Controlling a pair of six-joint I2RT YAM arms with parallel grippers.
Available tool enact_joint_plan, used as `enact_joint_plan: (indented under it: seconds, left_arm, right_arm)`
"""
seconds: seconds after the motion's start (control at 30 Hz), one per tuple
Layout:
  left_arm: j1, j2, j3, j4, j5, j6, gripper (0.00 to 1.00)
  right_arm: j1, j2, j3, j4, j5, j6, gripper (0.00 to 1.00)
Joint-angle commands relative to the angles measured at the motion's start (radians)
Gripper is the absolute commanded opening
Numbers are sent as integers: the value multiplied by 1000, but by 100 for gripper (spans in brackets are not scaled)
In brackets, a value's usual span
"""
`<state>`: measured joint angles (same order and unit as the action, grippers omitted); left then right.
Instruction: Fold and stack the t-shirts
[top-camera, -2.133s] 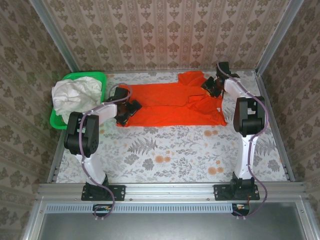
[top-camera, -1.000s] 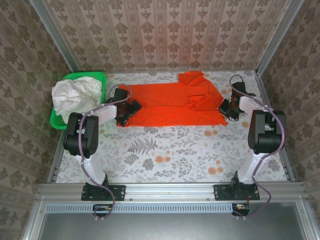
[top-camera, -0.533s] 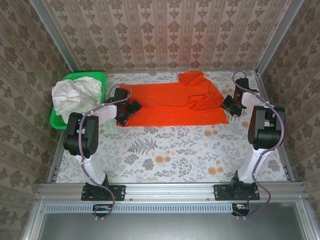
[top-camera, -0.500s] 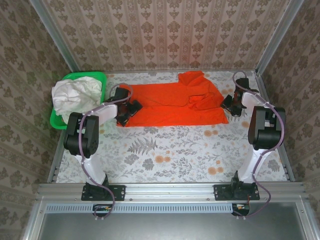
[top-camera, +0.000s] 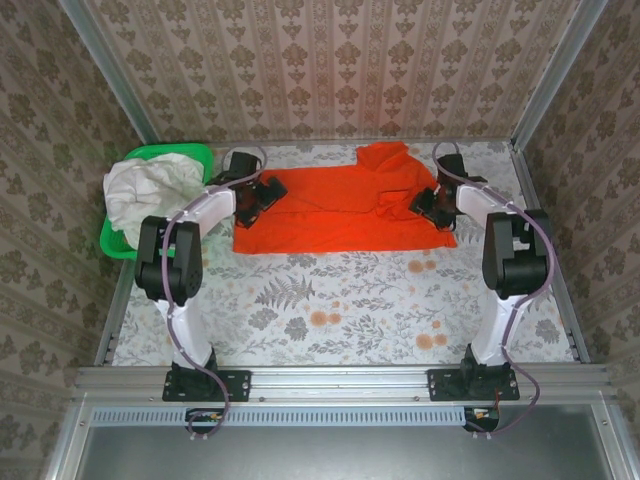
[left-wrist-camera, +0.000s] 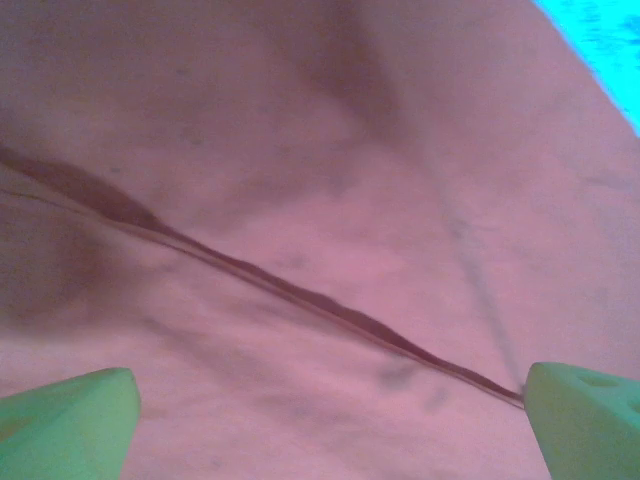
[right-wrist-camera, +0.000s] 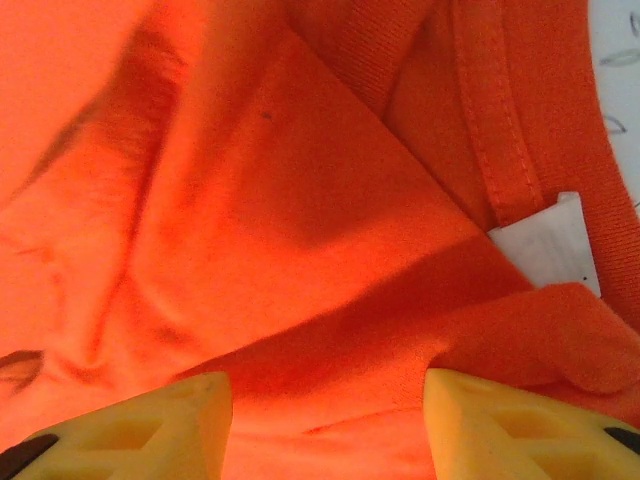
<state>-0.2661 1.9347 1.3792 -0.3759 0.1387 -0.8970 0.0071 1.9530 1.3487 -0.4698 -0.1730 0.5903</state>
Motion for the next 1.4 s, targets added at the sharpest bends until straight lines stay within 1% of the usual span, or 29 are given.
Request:
enact_joint_plan:
  seconds: [0.0,0.1,0.27,0.53,0.63,0.7,0.83,0.93,1.13,1.23,1.37]
  left_arm:
    - [22,26,-44,-47,-18,41,100]
    - [22,2,-125,-29,-13,35,100]
    - [4,-88,-300,7,-17,-8,100]
    - [-64,-238,-513,-28,-33,-22,100]
    - [-86,-298,-556,-62,-43,-13,100]
    - [-90,-334,-546,-92,-53,8,100]
    - [-87,-356,-431,-157,-83,66,100]
    - [-67,-311,-285,-205,-91,93,100]
    - [1,-145,-18,-247,-148,78,100]
    - [33,-38,112,-275,-178,58,100]
    - [70,101,282,-327,-197,36,95]
  right_arm:
    - [-22,31,6,-20,-20,70,53]
    - [-31,12,-42,-31,-34,73,53]
    - [-41,-85,-184,-39,-44,77,53]
    - [-44,-264,-432,-81,-46,117,52]
    - [-45,-364,-516,-97,-31,137,52]
    - [-45,-418,-537,-97,-28,131,52]
    - [-44,-478,-483,-92,-23,94,53]
    - [-40,-460,-385,-83,-25,63,53]
    - [17,-382,-216,-71,-29,31,54]
    - [50,-352,-181,-27,-28,38,54]
    - [83,-327,-173,-1,-28,58,54]
